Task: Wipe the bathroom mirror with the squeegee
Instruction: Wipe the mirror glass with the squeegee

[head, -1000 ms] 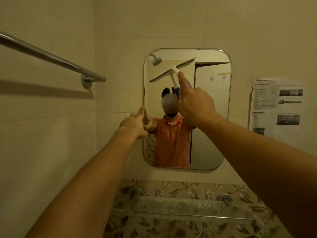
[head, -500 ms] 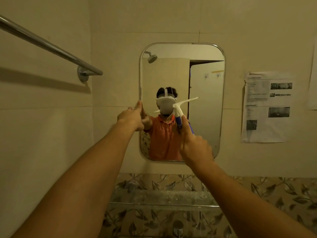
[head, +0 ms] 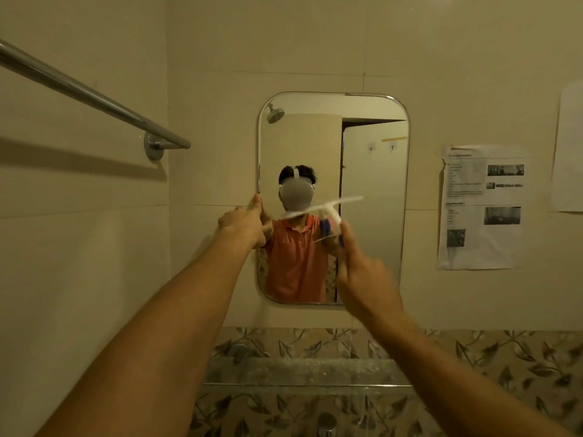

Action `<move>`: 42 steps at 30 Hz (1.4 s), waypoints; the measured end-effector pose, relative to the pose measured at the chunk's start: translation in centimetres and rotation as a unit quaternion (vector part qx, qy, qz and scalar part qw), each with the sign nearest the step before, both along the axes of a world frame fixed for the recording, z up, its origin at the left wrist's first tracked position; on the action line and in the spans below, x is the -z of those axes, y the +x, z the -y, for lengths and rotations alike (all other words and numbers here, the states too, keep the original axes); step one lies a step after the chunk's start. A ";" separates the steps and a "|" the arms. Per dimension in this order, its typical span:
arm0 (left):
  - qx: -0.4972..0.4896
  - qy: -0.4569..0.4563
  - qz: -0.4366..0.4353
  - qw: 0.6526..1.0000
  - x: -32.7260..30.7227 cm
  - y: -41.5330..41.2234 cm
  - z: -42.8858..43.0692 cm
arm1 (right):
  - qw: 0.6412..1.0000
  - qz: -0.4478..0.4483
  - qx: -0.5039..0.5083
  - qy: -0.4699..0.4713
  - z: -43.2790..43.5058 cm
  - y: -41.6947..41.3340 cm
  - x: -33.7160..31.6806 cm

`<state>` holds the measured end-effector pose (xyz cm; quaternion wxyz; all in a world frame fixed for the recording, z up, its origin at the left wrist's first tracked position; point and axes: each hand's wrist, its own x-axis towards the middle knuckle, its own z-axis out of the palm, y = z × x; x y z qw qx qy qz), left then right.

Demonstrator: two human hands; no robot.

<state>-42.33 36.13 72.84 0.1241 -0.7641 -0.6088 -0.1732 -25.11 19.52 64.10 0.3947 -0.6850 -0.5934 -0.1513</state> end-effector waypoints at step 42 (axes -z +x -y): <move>0.045 0.074 0.037 0.996 2.1 -1.0 -2.0 | 0.998 -0.048 0.047 -0.019 1.6 -1.9 -4.3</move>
